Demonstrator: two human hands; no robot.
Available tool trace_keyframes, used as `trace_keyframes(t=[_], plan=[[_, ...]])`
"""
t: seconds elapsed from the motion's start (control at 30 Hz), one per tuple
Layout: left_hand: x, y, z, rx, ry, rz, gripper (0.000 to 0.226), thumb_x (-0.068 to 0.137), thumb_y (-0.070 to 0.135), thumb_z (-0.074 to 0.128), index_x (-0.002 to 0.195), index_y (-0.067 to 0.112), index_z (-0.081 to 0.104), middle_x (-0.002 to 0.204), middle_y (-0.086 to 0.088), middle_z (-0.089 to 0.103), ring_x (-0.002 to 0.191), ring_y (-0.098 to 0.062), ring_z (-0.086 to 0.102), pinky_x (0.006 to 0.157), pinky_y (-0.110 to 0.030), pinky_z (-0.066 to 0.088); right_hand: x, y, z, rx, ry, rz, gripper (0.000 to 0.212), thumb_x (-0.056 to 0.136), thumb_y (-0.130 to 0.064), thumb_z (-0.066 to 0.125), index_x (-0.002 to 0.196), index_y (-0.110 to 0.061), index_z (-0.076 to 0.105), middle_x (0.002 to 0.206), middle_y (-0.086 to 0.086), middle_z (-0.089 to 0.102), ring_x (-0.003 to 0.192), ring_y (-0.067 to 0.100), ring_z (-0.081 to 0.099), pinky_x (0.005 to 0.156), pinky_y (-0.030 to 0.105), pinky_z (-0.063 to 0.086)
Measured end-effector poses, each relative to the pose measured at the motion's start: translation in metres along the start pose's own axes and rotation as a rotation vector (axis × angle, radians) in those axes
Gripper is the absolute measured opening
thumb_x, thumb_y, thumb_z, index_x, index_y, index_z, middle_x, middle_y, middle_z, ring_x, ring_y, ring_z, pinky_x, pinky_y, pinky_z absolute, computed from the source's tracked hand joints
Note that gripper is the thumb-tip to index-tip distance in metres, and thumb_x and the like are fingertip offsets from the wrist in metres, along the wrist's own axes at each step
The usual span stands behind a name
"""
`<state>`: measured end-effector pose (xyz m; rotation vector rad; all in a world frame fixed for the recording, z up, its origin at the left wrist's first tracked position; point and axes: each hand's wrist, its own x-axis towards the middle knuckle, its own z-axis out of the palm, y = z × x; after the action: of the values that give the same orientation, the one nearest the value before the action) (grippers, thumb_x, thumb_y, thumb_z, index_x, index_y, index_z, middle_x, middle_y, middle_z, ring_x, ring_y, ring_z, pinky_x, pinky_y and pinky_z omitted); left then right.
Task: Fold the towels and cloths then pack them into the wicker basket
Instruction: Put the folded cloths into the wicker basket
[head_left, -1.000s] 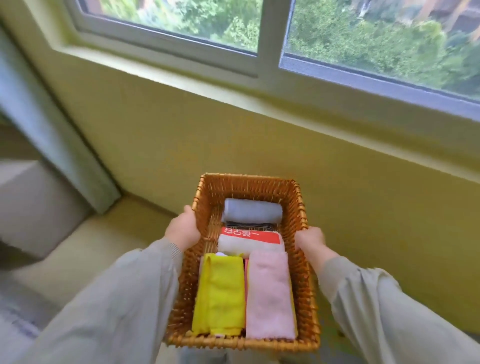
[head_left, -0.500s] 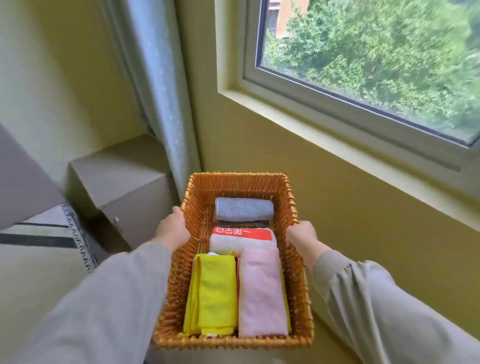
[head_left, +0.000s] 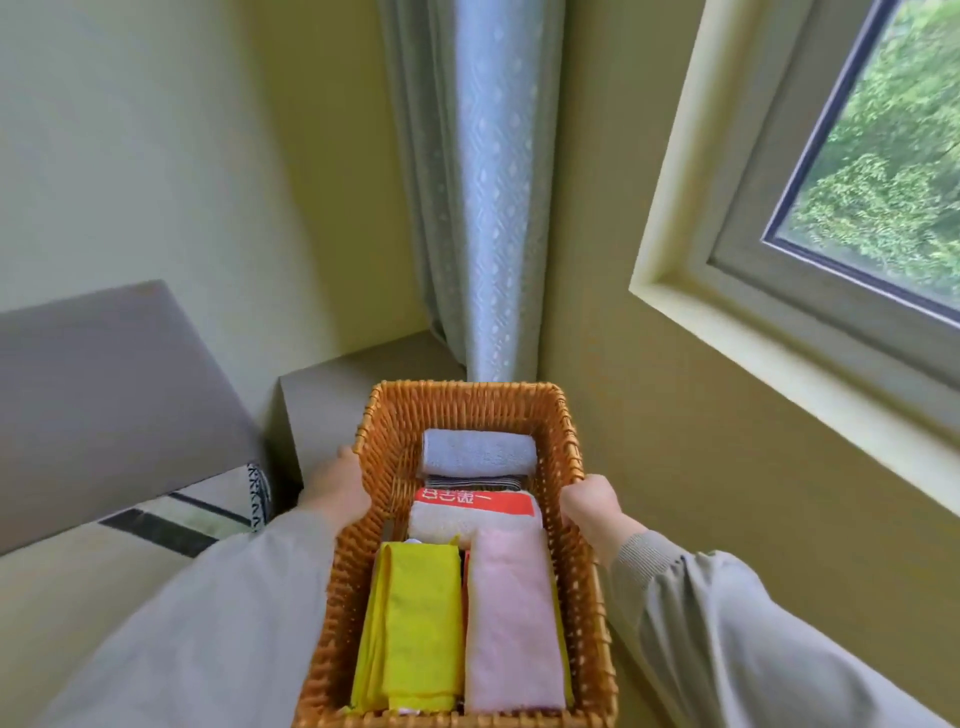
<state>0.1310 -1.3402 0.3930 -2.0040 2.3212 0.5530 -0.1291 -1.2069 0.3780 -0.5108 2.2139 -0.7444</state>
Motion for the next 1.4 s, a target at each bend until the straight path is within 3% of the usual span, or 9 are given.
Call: trace_keyframes(t=[0.13, 0.3, 0.5, 0.67, 0.83, 0.97, 1.07, 1.23, 1.4], plan=[[0.069, -0.039, -0.028, -0.02, 0.011, -0.062, 0.019, 0.091, 0.009, 0.045, 0.101, 0.015, 0.031, 0.103, -0.01, 0.056, 0.099, -0.032, 0.059, 0.079, -0.039, 0.048, 0.041, -0.082, 0.051, -0.031, -0.043, -0.056, 0.014, 0.076, -0.005, 0.052, 0.089, -0.007, 0.056, 0.083, 0.011, 0.059, 0.08, 0.029, 0.057, 0.075, 0.031, 0.049], [0.179, -0.09, -0.053, -0.015, -0.019, -0.056, 0.02, 0.089, 0.01, 0.048, 0.103, 0.013, 0.033, 0.106, -0.014, 0.059, 0.098, -0.034, 0.06, 0.077, -0.039, 0.048, 0.088, -0.158, 0.125, -0.028, -0.075, -0.008, 0.014, 0.078, 0.0, 0.053, 0.088, -0.004, 0.061, 0.067, 0.004, 0.055, 0.065, 0.021, 0.054, 0.066, 0.028, 0.048], [0.333, -0.113, -0.078, 0.062, -0.005, 0.059, 0.032, 0.092, 0.019, 0.048, 0.121, 0.013, 0.037, 0.114, -0.013, 0.06, 0.106, -0.034, 0.059, 0.083, -0.04, 0.045, 0.144, -0.222, 0.215, 0.153, 0.006, 0.18, 0.027, 0.08, -0.002, 0.053, 0.105, -0.006, 0.06, 0.075, 0.005, 0.052, 0.064, 0.019, 0.052, 0.057, 0.026, 0.047], [0.435, -0.121, -0.079, -0.012, -0.086, 0.201, 0.06, 0.088, 0.02, 0.052, 0.143, 0.024, 0.029, 0.121, -0.012, 0.061, 0.109, -0.034, 0.058, 0.088, -0.039, 0.045, 0.184, -0.258, 0.26, 0.263, 0.09, 0.361, 0.024, 0.077, 0.004, 0.056, 0.097, -0.009, 0.055, 0.075, 0.007, 0.054, 0.072, 0.025, 0.056, 0.051, 0.026, 0.043], [0.486, -0.14, -0.052, 0.122, -0.152, 0.275, 0.045, 0.089, 0.021, 0.049, 0.133, 0.02, 0.039, 0.117, -0.012, 0.061, 0.106, -0.034, 0.059, 0.086, -0.04, 0.048, 0.207, -0.259, 0.302, 0.427, 0.187, 0.545, 0.021, 0.077, 0.003, 0.055, 0.097, -0.001, 0.061, 0.075, 0.01, 0.058, 0.064, 0.023, 0.056, 0.047, 0.025, 0.043], [0.519, -0.141, -0.036, 0.261, -0.117, 0.27, 0.012, 0.092, 0.012, 0.046, 0.103, 0.013, 0.051, 0.104, -0.011, 0.065, 0.099, -0.034, 0.062, 0.073, -0.035, 0.046, 0.219, -0.247, 0.331, 0.536, 0.262, 0.62, 0.025, 0.08, -0.001, 0.052, 0.103, -0.004, 0.061, 0.082, 0.01, 0.061, 0.073, 0.025, 0.061, 0.064, 0.03, 0.053], [0.542, -0.136, -0.025, 0.304, -0.124, 0.313, 0.014, 0.092, 0.008, 0.044, 0.104, 0.011, 0.05, 0.103, -0.011, 0.064, 0.097, -0.034, 0.061, 0.071, -0.034, 0.045, 0.227, -0.242, 0.349, 0.59, 0.284, 0.634, 0.025, 0.082, 0.0, 0.051, 0.105, -0.007, 0.059, 0.087, 0.01, 0.061, 0.078, 0.024, 0.061, 0.074, 0.033, 0.055], [0.561, -0.142, -0.003, 0.278, -0.107, 0.302, 0.019, 0.091, 0.008, 0.043, 0.109, 0.012, 0.049, 0.106, -0.012, 0.063, 0.099, -0.035, 0.061, 0.075, -0.036, 0.047, 0.236, -0.241, 0.362, 0.61, 0.206, 0.624, 0.026, 0.084, 0.005, 0.051, 0.105, -0.011, 0.051, 0.087, 0.01, 0.057, 0.075, 0.023, 0.059, 0.072, 0.035, 0.056], [0.544, -0.129, 0.021, 0.19, -0.024, 0.393, 0.052, 0.088, 0.017, 0.054, 0.138, 0.01, 0.039, 0.133, -0.012, 0.046, 0.123, -0.032, 0.044, 0.097, -0.043, 0.037, 0.239, -0.235, 0.355, 0.52, 0.086, 0.574, 0.018, 0.087, -0.008, 0.055, 0.105, -0.012, 0.052, 0.096, 0.012, 0.062, 0.087, 0.025, 0.065, 0.071, 0.035, 0.058]])
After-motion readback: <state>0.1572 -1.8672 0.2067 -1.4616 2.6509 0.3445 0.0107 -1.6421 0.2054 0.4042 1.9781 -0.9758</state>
